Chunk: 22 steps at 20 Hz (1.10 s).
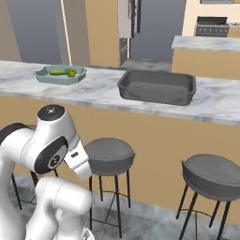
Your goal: Place the cold items (broccoli and cucumber) from the fridge in one tupperware on the dining counter. Place the warm items (kebab skewer and hot dog) in the stove area in another tupperware.
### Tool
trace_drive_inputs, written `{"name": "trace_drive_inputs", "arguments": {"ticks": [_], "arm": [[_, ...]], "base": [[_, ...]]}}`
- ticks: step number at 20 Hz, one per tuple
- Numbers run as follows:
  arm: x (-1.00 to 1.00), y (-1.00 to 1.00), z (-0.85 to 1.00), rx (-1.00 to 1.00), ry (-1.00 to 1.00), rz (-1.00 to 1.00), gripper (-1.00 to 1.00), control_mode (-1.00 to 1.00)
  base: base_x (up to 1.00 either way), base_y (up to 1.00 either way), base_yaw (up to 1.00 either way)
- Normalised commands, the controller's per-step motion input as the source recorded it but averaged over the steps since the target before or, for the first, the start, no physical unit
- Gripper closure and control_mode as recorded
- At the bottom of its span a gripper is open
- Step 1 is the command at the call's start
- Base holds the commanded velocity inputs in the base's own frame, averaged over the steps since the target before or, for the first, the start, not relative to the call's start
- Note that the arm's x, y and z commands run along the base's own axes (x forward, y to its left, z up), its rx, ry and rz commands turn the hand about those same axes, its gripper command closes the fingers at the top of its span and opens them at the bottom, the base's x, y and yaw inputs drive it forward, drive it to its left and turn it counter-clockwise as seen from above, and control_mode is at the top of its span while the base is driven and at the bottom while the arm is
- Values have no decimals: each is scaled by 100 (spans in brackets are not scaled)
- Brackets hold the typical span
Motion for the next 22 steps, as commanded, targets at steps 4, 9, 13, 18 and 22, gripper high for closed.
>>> {"name": "trace_drive_inputs", "arguments": {"ticks": [4, 9, 13, 18, 22], "arm": [[0, 0, 0, 0, 0, 0, -100, 100], [0, 0, 0, 0, 0, 0, -100, 100], [0, 0, 0, 0, 0, 0, -100, 100], [0, 0, 0, 0, 0, 0, -100, 100], [0, 0, 0, 0, 0, 0, -100, 100]], "base": [[0, -100, 0], [0, -100, 0], [0, -100, 0], [0, -100, -3], [0, -100, -6]]}}
